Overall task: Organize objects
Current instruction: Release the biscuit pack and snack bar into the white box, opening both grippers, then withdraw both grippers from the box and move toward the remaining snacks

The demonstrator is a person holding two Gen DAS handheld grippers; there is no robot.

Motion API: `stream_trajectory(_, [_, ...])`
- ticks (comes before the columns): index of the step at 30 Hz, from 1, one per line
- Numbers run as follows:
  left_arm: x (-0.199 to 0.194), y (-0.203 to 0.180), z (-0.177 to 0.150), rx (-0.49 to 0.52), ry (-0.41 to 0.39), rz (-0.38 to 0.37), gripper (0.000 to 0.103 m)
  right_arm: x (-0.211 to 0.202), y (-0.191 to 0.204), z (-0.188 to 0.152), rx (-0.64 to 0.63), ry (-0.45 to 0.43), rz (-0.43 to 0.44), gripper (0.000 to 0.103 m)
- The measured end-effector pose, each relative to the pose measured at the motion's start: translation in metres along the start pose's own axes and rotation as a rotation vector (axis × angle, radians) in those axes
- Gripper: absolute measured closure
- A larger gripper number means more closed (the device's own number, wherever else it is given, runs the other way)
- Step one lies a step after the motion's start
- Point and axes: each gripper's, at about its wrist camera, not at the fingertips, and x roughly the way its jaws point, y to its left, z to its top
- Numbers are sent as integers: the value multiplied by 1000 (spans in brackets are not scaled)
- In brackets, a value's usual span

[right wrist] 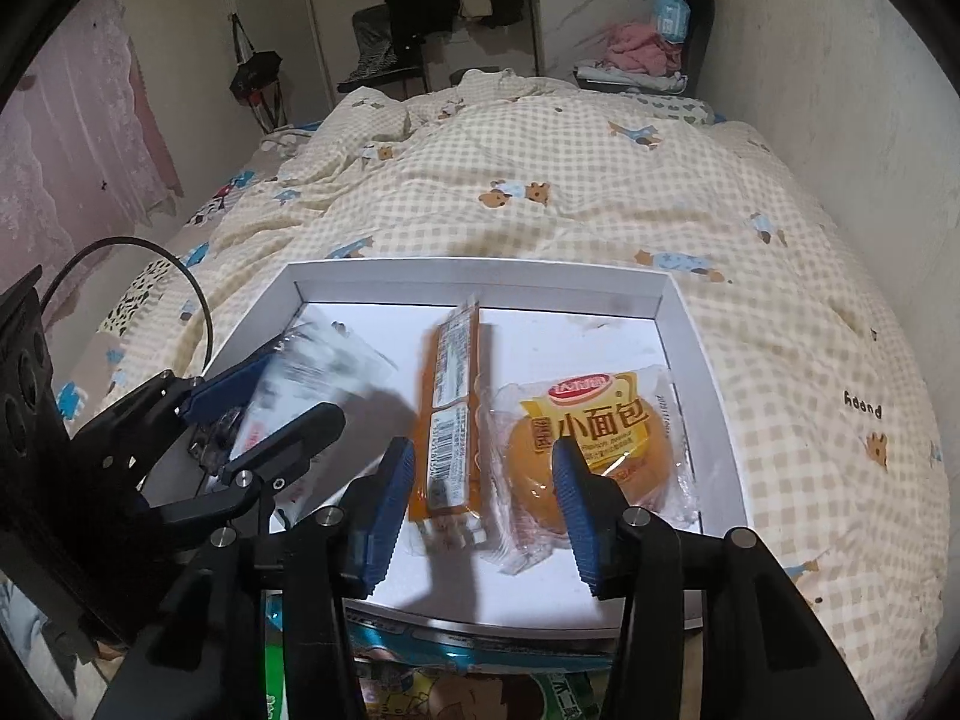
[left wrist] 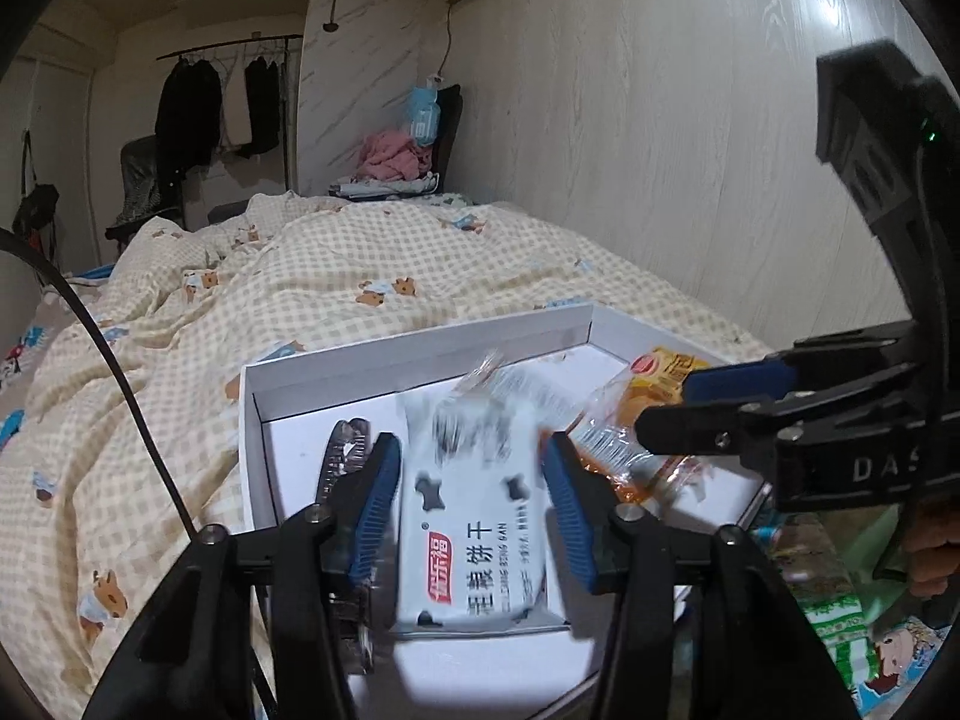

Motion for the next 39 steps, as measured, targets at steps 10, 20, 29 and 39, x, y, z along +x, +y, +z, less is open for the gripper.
stream_trajectory(10, [-42, 8, 2, -32, -179, -35, 22, -23, 5, 2, -1, -76, 94, 43])
stream_trajectory(20, [-88, 10, 8, -20, -246, -90, 18, -86, 2, -1, -17, -224, 321, 9])
stream_trajectory(29, [-129, -4, 12, 18, -287, -203, 5, -133, -5, -27, -21, -344, 388, 9])
stream_trajectory(39, [-167, -40, 5, 174, -327, -263, 0, -207, -10, -51, -24, -524, 423, 9])
